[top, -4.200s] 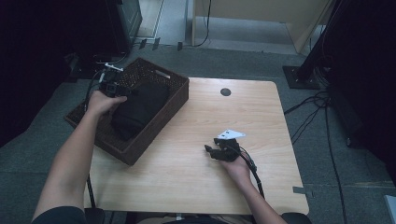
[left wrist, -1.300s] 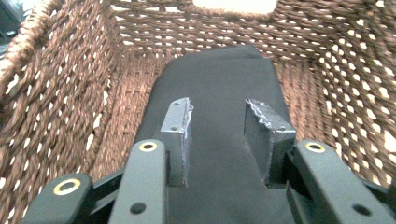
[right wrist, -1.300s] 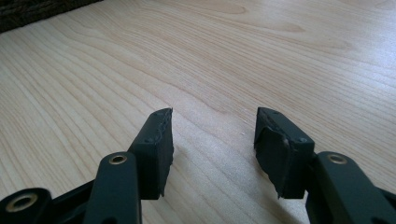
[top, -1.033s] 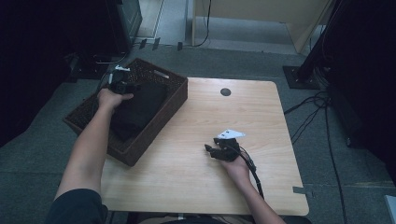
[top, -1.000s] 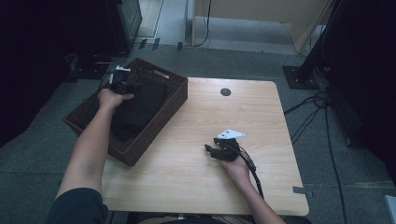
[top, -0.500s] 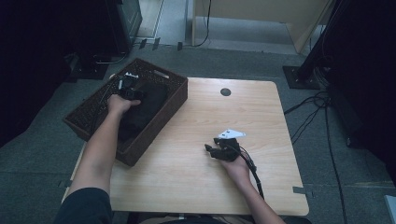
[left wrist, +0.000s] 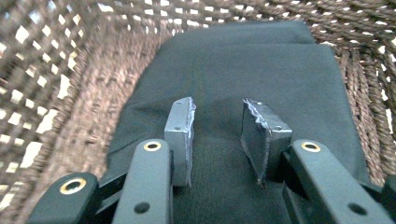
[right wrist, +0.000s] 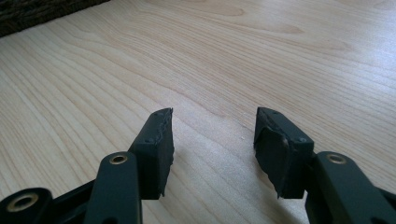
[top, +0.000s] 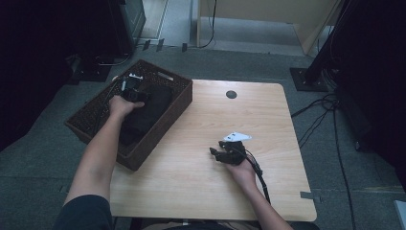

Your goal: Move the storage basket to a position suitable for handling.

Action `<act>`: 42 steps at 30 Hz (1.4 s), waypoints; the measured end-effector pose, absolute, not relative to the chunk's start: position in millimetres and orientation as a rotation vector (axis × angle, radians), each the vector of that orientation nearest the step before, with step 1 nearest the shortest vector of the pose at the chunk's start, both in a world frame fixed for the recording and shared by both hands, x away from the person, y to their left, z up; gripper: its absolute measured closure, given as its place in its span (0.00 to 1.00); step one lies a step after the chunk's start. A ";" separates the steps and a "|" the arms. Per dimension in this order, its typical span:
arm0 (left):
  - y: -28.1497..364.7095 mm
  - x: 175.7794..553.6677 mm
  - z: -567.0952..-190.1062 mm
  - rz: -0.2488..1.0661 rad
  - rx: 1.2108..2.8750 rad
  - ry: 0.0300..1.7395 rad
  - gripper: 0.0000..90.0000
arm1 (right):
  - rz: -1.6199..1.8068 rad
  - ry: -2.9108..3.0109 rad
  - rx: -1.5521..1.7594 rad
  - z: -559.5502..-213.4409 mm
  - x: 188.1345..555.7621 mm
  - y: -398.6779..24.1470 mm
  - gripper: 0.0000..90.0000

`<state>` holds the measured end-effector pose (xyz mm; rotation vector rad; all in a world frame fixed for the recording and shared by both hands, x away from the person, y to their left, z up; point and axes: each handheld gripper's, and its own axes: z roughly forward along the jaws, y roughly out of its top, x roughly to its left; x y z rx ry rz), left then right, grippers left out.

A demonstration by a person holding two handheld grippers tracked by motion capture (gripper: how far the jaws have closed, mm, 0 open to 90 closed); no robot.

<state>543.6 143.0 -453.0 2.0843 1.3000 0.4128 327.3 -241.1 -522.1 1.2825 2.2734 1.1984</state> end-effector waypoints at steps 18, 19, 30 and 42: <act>138.1 501.1 -401.3 0.286 2.073 1.226 0.55 | 1.196 2.280 1.269 -522.2 327.1 -240.2 0.51; 137.6 498.5 -400.5 0.280 2.075 1.226 0.54 | 1.196 2.281 1.269 -522.2 327.1 -240.1 0.51; 130.7 470.9 -388.5 0.259 2.062 1.199 0.52 | 1.189 2.282 1.258 -522.3 326.7 -239.6 0.50; 111.1 448.7 -379.1 0.251 2.076 1.121 0.50 | 1.185 2.283 1.251 -522.2 326.1 -239.3 0.50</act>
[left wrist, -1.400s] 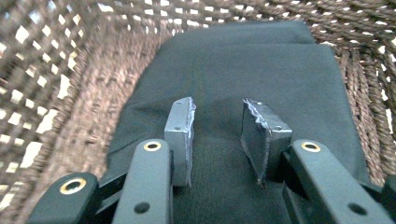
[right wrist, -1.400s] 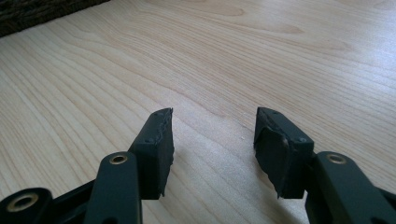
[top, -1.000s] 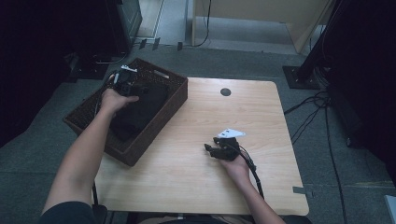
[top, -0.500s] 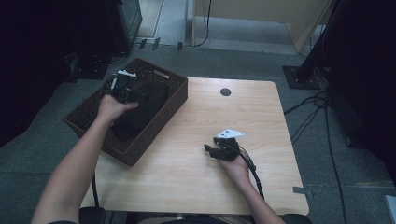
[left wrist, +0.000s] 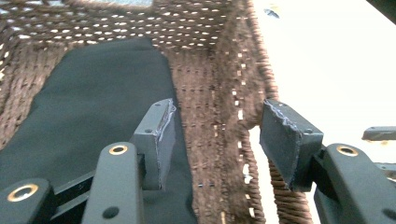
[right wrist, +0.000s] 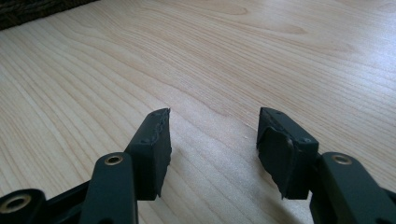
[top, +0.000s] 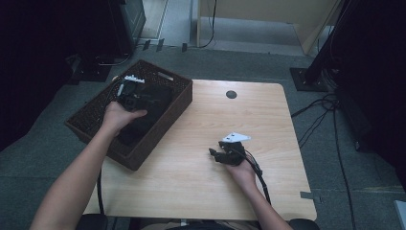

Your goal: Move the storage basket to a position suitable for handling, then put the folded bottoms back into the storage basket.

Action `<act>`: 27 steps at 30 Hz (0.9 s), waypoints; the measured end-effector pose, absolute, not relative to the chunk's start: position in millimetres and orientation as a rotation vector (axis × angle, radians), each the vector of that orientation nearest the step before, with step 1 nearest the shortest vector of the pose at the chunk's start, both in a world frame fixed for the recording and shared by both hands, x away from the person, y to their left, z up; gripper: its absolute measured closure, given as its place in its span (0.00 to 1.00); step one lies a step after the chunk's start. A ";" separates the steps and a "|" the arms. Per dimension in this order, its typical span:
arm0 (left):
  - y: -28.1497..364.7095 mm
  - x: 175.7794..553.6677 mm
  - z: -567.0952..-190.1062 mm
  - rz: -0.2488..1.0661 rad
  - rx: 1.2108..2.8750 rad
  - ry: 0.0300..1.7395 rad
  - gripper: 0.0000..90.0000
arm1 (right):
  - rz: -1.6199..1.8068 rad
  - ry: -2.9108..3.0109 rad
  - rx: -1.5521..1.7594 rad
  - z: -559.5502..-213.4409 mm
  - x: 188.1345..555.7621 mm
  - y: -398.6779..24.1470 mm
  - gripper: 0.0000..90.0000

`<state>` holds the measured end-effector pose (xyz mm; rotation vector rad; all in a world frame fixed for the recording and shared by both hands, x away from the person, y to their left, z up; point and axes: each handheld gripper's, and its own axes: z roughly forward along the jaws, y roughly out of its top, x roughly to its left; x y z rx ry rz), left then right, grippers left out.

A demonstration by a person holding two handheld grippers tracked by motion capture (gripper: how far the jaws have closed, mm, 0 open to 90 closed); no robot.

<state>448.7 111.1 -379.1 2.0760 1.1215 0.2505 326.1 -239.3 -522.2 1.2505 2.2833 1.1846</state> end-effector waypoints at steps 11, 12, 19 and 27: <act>99.9 435.5 -381.4 0.227 2.089 1.095 0.49 | 1.188 2.283 1.252 -522.3 325.8 -239.3 0.50; 99.1 434.5 -382.1 0.222 2.086 1.091 0.49 | 1.188 2.282 1.252 -522.4 325.8 -239.2 0.50; 90.8 427.2 -386.9 0.213 2.103 1.071 0.49 | 1.190 2.283 1.256 -522.3 325.8 -239.4 0.50; 82.8 423.8 -398.9 0.200 2.143 1.063 0.52 | 1.189 2.282 1.248 -522.5 326.0 -239.5 0.50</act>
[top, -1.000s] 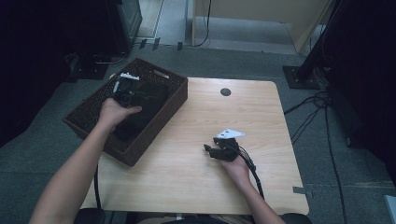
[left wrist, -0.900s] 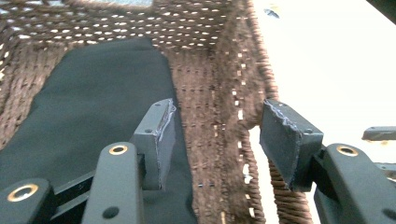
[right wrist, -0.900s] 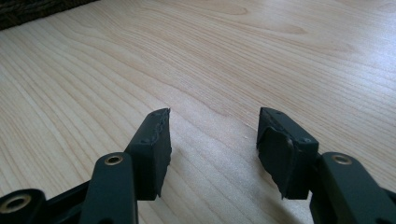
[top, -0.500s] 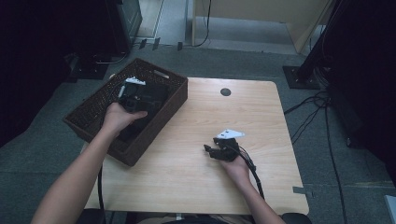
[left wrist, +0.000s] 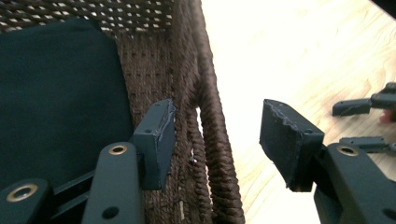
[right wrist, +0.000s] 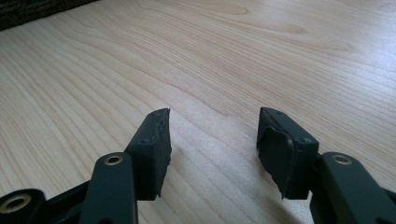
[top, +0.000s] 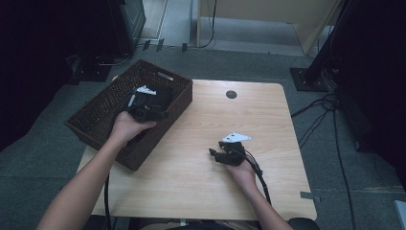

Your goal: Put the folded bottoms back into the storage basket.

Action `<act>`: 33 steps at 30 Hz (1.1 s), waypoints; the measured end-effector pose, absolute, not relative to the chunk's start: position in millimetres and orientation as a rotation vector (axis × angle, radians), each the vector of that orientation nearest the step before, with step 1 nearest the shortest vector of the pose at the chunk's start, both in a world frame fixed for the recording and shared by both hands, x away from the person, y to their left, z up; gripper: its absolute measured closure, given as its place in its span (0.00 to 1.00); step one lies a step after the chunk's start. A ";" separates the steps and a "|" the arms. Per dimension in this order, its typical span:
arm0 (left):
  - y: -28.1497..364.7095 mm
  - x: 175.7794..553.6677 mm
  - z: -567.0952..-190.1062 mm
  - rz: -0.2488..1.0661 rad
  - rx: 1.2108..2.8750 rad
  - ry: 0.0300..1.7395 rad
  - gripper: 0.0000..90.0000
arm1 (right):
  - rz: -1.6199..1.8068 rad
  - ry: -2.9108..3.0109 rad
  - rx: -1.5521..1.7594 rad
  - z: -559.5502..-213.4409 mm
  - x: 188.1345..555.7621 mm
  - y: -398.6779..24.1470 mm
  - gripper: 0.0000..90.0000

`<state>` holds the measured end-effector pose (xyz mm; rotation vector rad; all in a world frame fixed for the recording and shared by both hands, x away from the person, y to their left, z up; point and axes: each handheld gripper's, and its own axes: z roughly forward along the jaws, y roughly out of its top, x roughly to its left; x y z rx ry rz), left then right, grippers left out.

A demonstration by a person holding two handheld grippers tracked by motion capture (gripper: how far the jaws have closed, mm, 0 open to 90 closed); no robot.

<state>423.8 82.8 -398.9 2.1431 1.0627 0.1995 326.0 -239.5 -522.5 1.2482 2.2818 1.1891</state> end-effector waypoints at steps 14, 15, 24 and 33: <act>78.9 424.7 -413.1 0.210 2.180 1.089 0.71 | 1.191 2.282 1.251 -522.4 325.9 -239.5 0.50; 79.1 425.1 -414.5 0.214 2.184 1.090 0.72 | 1.191 2.282 1.252 -522.4 325.9 -239.5 0.50; 75.1 422.9 -420.1 0.232 2.188 1.067 0.84 | 1.189 2.283 1.254 -522.3 325.8 -239.4 0.50; 75.1 422.1 -420.8 0.230 2.173 1.095 0.86 | 1.188 2.282 1.253 -522.4 325.7 -239.3 0.50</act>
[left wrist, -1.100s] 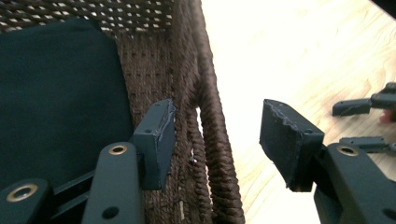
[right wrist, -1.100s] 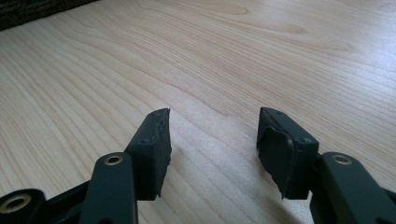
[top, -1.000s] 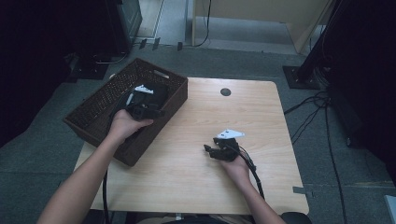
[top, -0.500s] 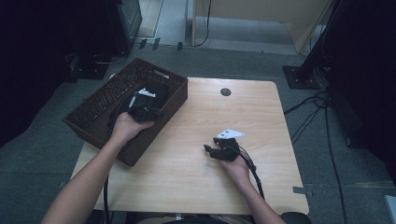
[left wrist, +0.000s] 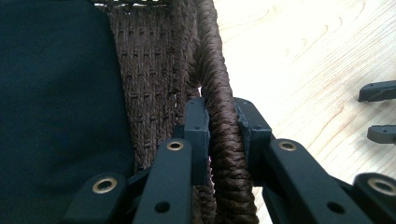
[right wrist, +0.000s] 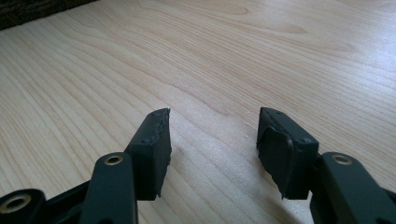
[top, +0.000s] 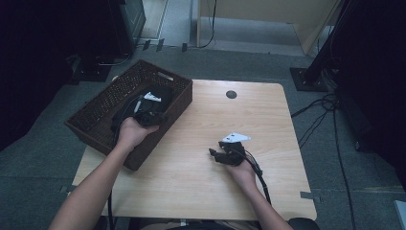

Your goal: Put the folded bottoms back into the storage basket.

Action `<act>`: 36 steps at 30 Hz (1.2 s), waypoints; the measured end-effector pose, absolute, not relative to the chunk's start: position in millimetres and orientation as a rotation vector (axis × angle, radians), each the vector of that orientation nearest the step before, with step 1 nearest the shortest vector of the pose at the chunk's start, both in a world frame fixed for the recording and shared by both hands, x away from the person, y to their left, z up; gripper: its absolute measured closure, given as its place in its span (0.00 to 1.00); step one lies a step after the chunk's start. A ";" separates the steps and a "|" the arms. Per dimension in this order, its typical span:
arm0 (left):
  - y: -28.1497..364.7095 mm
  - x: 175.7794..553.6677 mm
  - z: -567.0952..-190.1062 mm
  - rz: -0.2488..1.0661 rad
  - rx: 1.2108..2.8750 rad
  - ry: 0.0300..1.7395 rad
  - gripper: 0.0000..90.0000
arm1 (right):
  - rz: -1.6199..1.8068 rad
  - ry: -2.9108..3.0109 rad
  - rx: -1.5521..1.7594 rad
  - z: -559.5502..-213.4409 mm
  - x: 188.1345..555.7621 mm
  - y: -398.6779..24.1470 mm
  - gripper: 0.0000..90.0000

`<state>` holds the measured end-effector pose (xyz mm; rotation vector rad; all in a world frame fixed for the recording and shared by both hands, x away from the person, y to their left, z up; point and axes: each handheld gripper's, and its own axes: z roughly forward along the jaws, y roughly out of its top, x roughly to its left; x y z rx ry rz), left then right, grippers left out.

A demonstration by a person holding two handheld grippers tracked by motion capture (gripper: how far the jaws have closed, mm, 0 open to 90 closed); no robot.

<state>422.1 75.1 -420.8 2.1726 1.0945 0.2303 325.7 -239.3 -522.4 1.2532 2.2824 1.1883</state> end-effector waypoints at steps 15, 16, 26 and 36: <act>73.3 427.9 -420.9 0.278 2.105 1.218 0.87 | 1.192 2.285 1.254 -522.4 325.0 -240.3 0.50; 73.7 429.2 -421.0 0.282 2.095 1.234 0.87 | 1.194 2.285 1.256 -522.4 324.9 -240.5 0.50; 83.7 445.1 -420.5 0.332 2.040 1.339 0.87 | 1.200 2.284 1.263 -522.3 324.0 -242.1 0.50; 116.1 458.0 -420.0 0.386 1.955 1.470 0.87 | 1.202 2.278 1.265 -522.6 323.1 -243.6 0.50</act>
